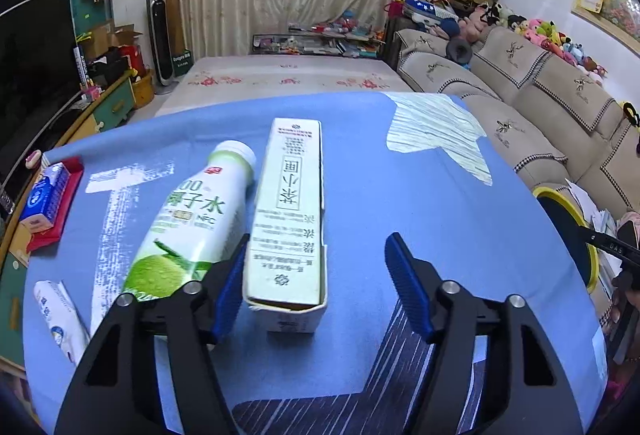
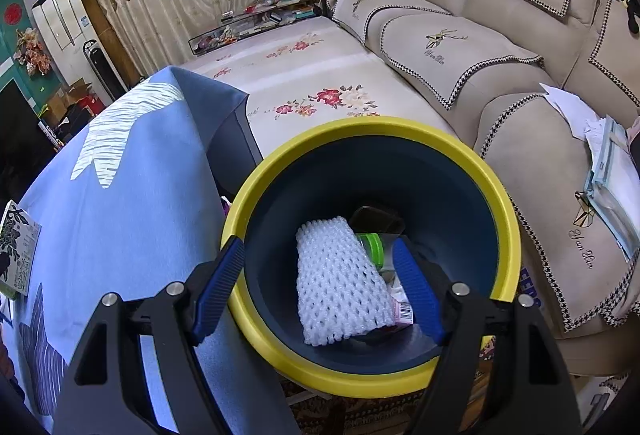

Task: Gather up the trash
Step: 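Grasp the white tea carton with the left gripper and lift it, then carry the tea carton into the bin and open the left gripper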

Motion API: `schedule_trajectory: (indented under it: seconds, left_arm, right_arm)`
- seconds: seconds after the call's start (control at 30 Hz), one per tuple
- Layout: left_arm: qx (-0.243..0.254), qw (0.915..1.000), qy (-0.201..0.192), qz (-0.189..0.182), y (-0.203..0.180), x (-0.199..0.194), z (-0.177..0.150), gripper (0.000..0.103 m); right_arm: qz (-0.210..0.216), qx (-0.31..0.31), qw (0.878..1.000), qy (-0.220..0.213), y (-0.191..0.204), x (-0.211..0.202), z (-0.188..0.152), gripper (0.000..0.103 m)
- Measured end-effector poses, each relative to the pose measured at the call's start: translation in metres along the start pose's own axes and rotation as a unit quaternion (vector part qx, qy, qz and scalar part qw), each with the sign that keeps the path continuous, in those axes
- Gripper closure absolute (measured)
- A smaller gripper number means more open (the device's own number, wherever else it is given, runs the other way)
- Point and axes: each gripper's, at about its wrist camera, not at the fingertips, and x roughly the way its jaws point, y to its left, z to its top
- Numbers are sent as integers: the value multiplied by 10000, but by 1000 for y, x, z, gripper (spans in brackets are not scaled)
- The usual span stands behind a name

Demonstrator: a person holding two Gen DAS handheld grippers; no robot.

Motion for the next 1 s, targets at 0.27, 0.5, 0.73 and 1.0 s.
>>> schedule_trajectory:
  seconds: [0.27,0.5,0.73,1.0]
  left_arm:
    - [-187,9997,159,66,6,15,4,71]
    - [-177,9998,48,-106,-1,3,1,73]
    - [260,9986,-208,-414,-48,-31,1,73]
    - [875,9891,-186,-1167,-136,-48,-1,73]
  right_arm:
    - [24,-28,10000,20,1,0,-1,31]
    - [47,-35,10000,23,0,-1,-2,31]
    - [49,26,10000,19,-5,-2,-4,31]
    - [23,161,9999,-18,-24,-8,-7,31]
